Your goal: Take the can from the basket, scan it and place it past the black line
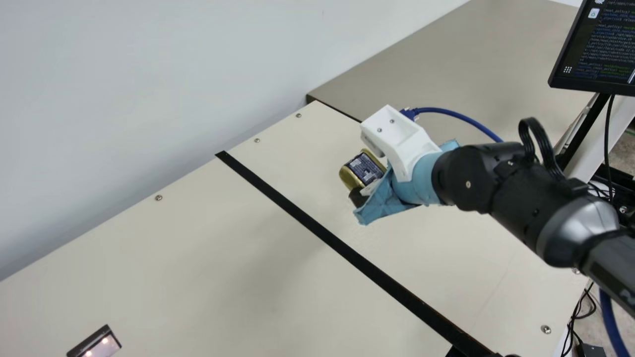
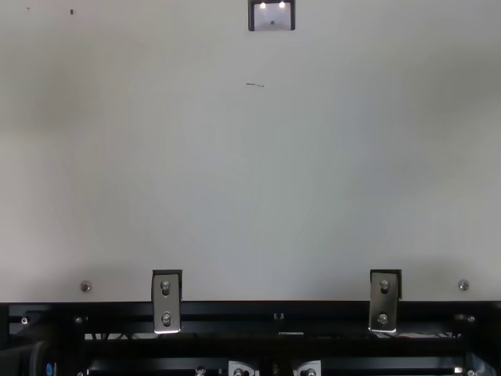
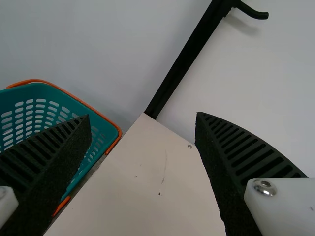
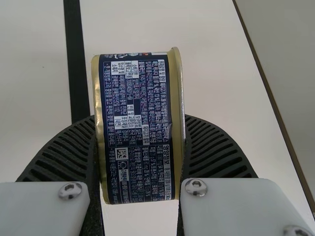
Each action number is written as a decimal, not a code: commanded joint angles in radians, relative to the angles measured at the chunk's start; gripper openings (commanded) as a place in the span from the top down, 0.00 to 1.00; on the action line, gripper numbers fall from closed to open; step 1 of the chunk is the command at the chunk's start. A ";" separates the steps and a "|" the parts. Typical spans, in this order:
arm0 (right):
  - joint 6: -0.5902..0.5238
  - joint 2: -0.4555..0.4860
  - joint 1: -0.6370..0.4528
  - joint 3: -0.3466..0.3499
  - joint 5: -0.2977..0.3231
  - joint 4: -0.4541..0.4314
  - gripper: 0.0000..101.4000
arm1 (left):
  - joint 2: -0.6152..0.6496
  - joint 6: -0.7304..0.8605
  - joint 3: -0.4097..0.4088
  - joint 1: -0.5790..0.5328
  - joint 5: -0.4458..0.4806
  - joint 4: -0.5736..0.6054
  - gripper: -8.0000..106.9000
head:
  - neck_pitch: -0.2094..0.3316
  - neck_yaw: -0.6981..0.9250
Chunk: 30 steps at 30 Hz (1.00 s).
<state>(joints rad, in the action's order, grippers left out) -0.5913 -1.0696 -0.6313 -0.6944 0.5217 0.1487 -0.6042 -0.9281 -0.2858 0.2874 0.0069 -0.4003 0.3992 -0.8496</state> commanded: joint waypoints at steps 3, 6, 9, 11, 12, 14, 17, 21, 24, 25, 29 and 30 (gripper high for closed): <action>-0.184 -0.048 -0.096 -0.010 0.005 0.093 1.00 | 0.000 0.000 0.000 0.000 0.000 0.000 0.15 | 0.037 -0.028; -0.272 -0.084 -0.152 -0.016 0.005 0.142 1.00 | 0.000 0.000 0.000 0.000 0.000 0.000 0.15 | 0.037 -0.028; -0.354 -0.123 -0.202 -0.017 0.004 0.186 1.00 | 0.000 0.000 0.000 0.000 0.000 0.000 0.15 | 0.037 -0.028; -0.409 -0.151 -0.235 -0.020 0.011 0.212 1.00 | 0.000 0.000 0.000 0.000 0.000 0.000 0.15 | 0.037 -0.028; -0.430 -0.165 -0.249 -0.020 0.017 0.220 1.00 | 0.000 0.000 0.000 0.000 0.000 0.000 0.15 | 0.037 -0.028; -0.477 -0.193 -0.281 -0.023 0.031 0.236 1.00 | 0.000 0.000 0.000 0.000 0.000 0.000 0.15 | 0.037 -0.028; -0.539 -0.230 -0.320 -0.032 0.062 0.253 1.00 | 0.000 0.000 0.000 0.000 0.000 0.000 0.15 | 0.037 -0.028; -0.588 -0.265 -0.355 -0.046 0.096 0.249 1.00 | 0.000 0.000 0.000 0.000 0.000 0.000 0.15 | 0.037 -0.028; -0.605 -0.280 -0.371 -0.061 0.116 0.234 1.00 | 0.000 0.000 0.000 0.000 0.000 0.000 0.15 | 0.037 -0.028; -0.605 -0.283 -0.373 -0.066 0.121 0.227 1.00 | 0.000 0.000 0.000 0.000 0.000 0.000 0.15 | 0.037 -0.028; -0.589 -0.294 -0.368 -0.082 0.133 0.186 1.00 | 0.000 0.000 0.000 0.000 0.000 0.000 0.15 | 0.037 -0.028; -0.582 -0.296 -0.365 -0.084 0.135 0.176 1.00 | 0.000 0.000 0.000 0.000 0.000 0.000 0.15 | 0.037 -0.028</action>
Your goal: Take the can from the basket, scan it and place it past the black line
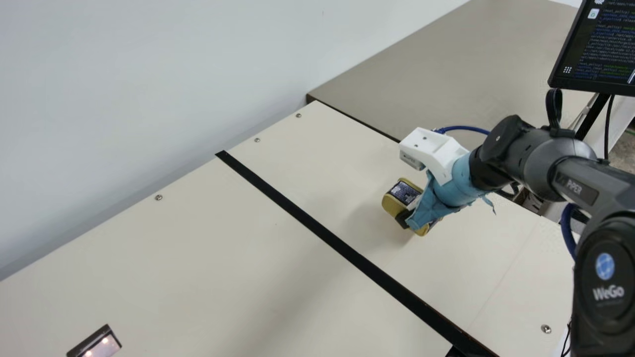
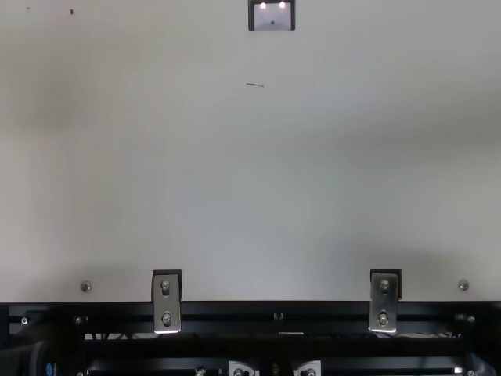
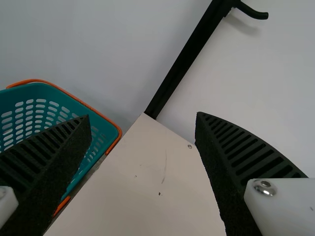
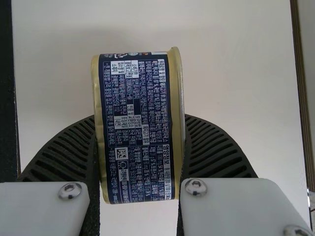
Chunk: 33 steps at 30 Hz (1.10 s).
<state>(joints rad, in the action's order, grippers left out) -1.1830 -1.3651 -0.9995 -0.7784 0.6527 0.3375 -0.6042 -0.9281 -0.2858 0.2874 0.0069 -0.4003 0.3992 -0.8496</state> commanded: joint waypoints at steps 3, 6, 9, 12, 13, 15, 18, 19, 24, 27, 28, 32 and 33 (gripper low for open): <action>0.035 -0.004 0.017 -0.007 0.009 -0.044 1.00 | 0.000 0.000 0.000 0.000 0.000 0.000 0.15 | 0.037 -0.028; 0.062 -0.010 0.035 -0.011 0.009 -0.071 1.00 | 0.000 0.000 0.000 0.000 0.000 0.000 0.15 | 0.037 -0.028; 0.089 -0.018 0.052 -0.013 0.003 -0.092 1.00 | 0.000 0.000 0.000 0.000 0.000 0.000 0.15 | 0.037 -0.028; 0.111 -0.031 0.067 -0.014 -0.010 -0.107 1.00 | 0.000 0.000 0.000 0.000 0.000 0.000 0.15 | 0.037 -0.028; 0.116 -0.035 0.072 -0.013 -0.015 -0.110 1.00 | 0.000 0.000 0.000 0.000 0.000 0.000 0.15 | 0.037 -0.028; 0.126 -0.042 0.081 -0.013 -0.025 -0.111 1.00 | 0.000 0.000 0.000 0.000 0.000 0.000 0.15 | 0.037 -0.028; 0.129 -0.054 0.092 -0.012 -0.047 -0.102 1.00 | 0.000 0.000 0.000 0.000 0.000 0.000 0.15 | 0.037 -0.028; 0.128 -0.059 0.094 -0.011 -0.055 -0.097 1.00 | 0.000 0.000 0.000 0.000 0.000 0.000 0.15 | 0.037 -0.028; 0.119 -0.082 0.103 -0.003 -0.095 -0.073 1.00 | 0.000 0.000 0.000 0.000 0.000 0.000 0.15 | 0.037 -0.028; 0.111 -0.093 0.105 0.006 -0.115 -0.060 1.00 | 0.000 0.000 0.000 0.000 0.000 0.000 0.15 | 0.037 -0.028; 0.108 -0.097 0.105 0.008 -0.121 -0.056 1.00 | 0.000 0.000 0.000 0.000 0.000 0.000 0.15 | 0.037 -0.028; 0.096 -0.112 0.105 0.020 -0.144 -0.042 1.00 | 0.000 0.000 0.000 0.000 0.000 0.000 0.15 | 0.037 -0.028; 0.094 -0.115 0.106 0.022 -0.148 -0.040 1.00 | 0.000 0.000 0.000 0.000 0.000 0.000 0.15 | 0.037 -0.028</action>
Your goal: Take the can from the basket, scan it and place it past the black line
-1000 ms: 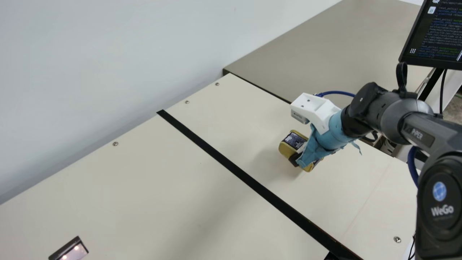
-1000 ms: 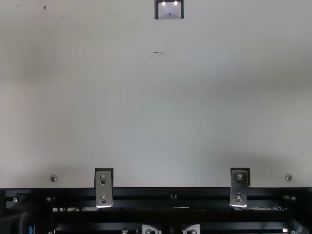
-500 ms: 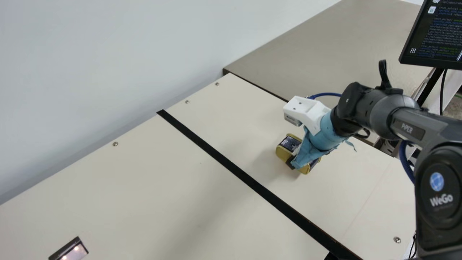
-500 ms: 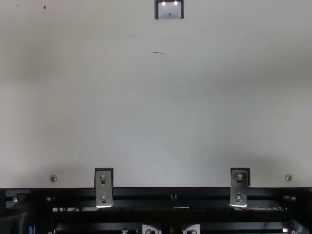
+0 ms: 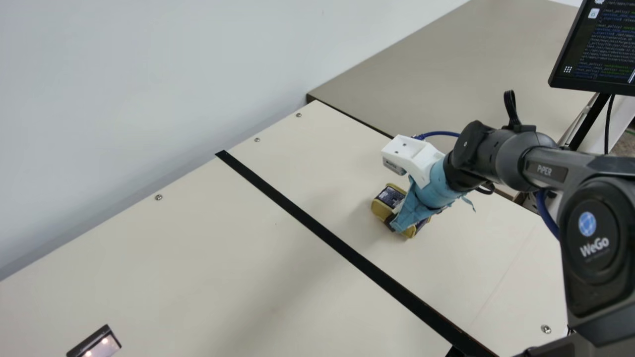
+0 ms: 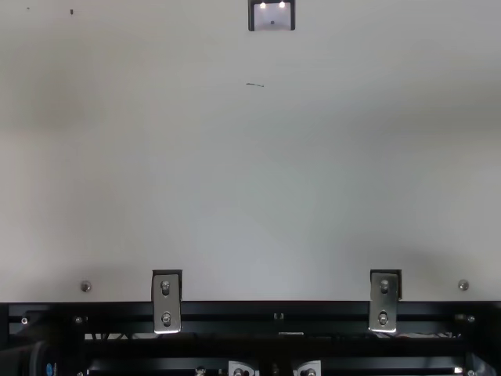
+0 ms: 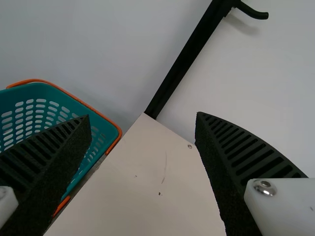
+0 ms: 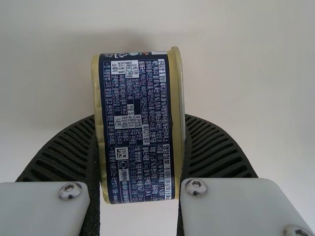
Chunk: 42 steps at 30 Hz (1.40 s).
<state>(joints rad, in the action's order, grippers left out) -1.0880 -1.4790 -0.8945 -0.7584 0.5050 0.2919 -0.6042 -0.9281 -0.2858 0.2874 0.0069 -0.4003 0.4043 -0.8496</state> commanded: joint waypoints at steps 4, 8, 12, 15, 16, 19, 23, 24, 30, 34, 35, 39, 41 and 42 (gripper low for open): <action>-0.009 -0.008 0.000 0.008 -0.012 0.013 1.00 | 0.000 0.000 0.000 0.000 0.000 0.000 0.15 | 0.032 -0.028; -0.015 -0.010 0.000 0.010 -0.014 0.015 0.92 | 0.000 0.000 0.000 0.000 0.000 0.000 0.15 | 0.032 -0.028; -0.019 -0.008 0.000 0.008 -0.019 0.021 0.00 | 0.000 0.000 0.000 0.000 0.000 0.000 0.15 | 0.032 -0.028; -0.019 -0.008 0.000 0.008 -0.027 0.021 0.00 | 0.000 0.000 0.000 0.000 0.000 0.000 0.15 | 0.032 -0.028; -0.019 -0.008 0.000 0.008 -0.030 0.021 0.00 | 0.000 0.000 0.000 0.000 0.000 0.000 0.15 | 0.032 -0.028; -0.019 -0.008 0.000 0.008 -0.036 0.021 0.00 | 0.000 0.000 0.000 0.000 0.000 0.000 0.15 | 0.032 -0.028; -0.019 -0.008 0.000 0.008 -0.036 0.021 0.00 | 0.000 0.000 0.000 0.000 0.000 0.000 0.15 | 0.032 -0.028; 0.016 -0.006 0.016 0.003 -0.033 0.000 0.00 | 0.000 0.000 0.000 0.000 0.000 0.000 0.15 | 0.032 -0.028; 0.035 0.040 0.034 -0.016 -0.002 0.003 0.00 | 0.000 0.000 0.000 0.000 0.000 0.000 0.15 | 0.032 -0.028; 0.043 0.096 0.045 -0.039 0.038 0.008 0.00 | 0.000 0.000 0.000 0.000 0.000 0.000 0.15 | 0.032 -0.028; 0.043 0.114 0.049 -0.045 0.052 0.011 0.00 | 0.000 0.000 0.000 0.000 0.000 0.000 0.15 | 0.032 -0.028; 0.033 0.203 0.071 -0.065 0.109 0.038 0.00 | 0.000 0.000 0.000 0.000 0.000 0.000 0.15 | 0.032 -0.028; 0.016 0.257 0.090 -0.071 0.139 0.073 0.00 | 0.000 0.000 0.000 0.000 0.000 0.000 0.15 | 0.032 -0.028; 0.004 0.285 0.102 -0.074 0.156 0.099 0.00 | 0.000 0.000 0.000 0.000 0.000 0.000 0.15 | 0.032 -0.028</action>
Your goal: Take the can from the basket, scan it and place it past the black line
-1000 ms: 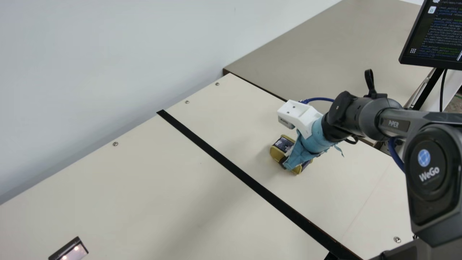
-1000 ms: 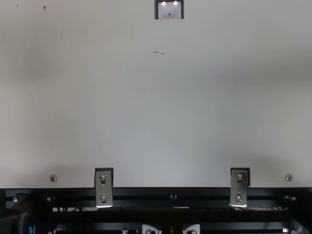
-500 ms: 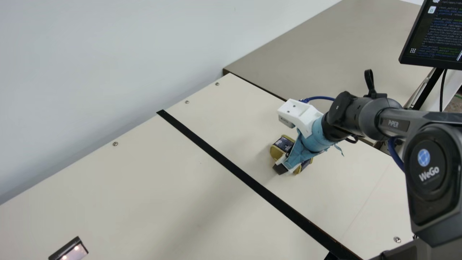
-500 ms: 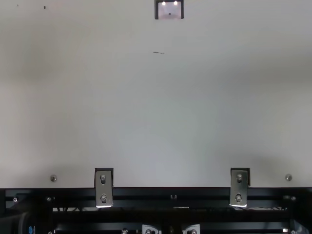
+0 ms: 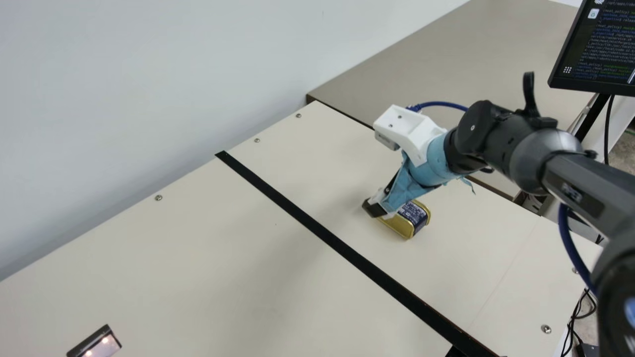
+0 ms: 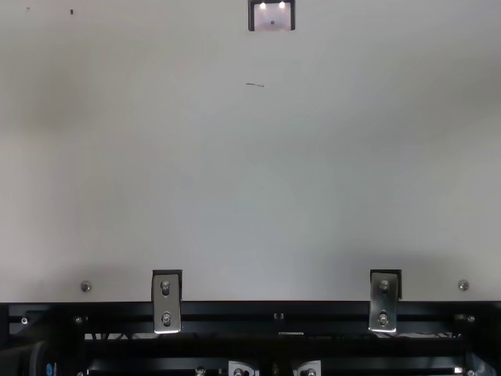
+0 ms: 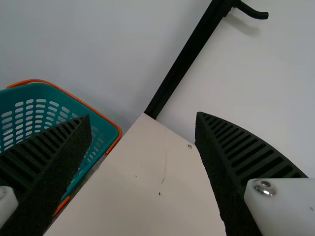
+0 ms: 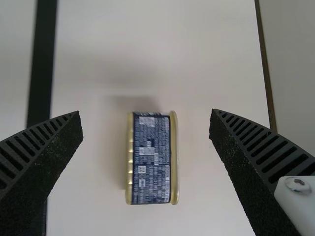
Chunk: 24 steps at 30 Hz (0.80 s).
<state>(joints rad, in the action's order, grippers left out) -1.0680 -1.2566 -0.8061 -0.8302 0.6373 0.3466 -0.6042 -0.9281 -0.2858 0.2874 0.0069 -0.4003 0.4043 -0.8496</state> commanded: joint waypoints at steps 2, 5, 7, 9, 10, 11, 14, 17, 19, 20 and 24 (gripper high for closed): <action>-0.046 0.122 0.038 -0.005 0.058 0.114 0.00 | 0.000 0.000 0.000 0.000 0.000 0.000 0.15 | 0.032 -0.028; -0.077 0.204 0.073 -0.004 0.103 0.223 0.00 | 0.000 0.000 0.000 0.000 0.000 0.000 0.15 | 0.032 -0.028; -0.088 0.254 0.095 0.001 0.125 0.299 0.00 | 0.000 0.000 0.000 0.000 0.000 0.000 0.15 | 0.032 -0.028; -0.089 0.301 0.117 0.011 0.142 0.373 0.00 | 0.000 0.000 0.000 0.000 0.000 0.000 0.15 | 0.032 -0.028; -0.083 0.324 0.130 0.018 0.147 0.407 0.00 | 0.000 0.000 0.000 0.000 0.000 0.000 0.15 | 0.032 -0.028; -0.079 0.346 0.141 0.026 0.152 0.440 0.00 | 0.000 0.000 0.000 0.000 0.000 0.000 0.15 | 0.032 -0.028; -0.054 0.410 0.175 0.057 0.159 0.534 0.00 | 0.000 0.000 0.000 0.000 0.000 0.000 0.15 | 0.032 -0.028; -0.028 0.470 0.203 0.097 0.152 0.617 0.00 | 0.000 0.000 0.000 0.000 0.000 0.000 0.15 | 0.032 -0.028; -0.011 0.510 0.218 0.127 0.146 0.667 0.00 | 0.000 0.000 0.000 0.000 0.000 0.000 0.15 | 0.032 -0.028; -0.003 0.529 0.224 0.142 0.143 0.689 0.00 | 0.000 0.000 0.000 0.000 0.000 0.000 0.15 | 0.032 -0.028; 0.025 0.615 0.238 0.207 0.137 0.769 0.00 | 0.000 0.000 0.000 0.000 0.000 0.000 0.15 | 0.032 -0.028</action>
<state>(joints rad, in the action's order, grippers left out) -1.0489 -0.6826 -0.5681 -0.6482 0.7709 1.0589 -0.6042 -0.9264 -0.2858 0.2874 0.0069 -0.4003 0.3992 -0.8496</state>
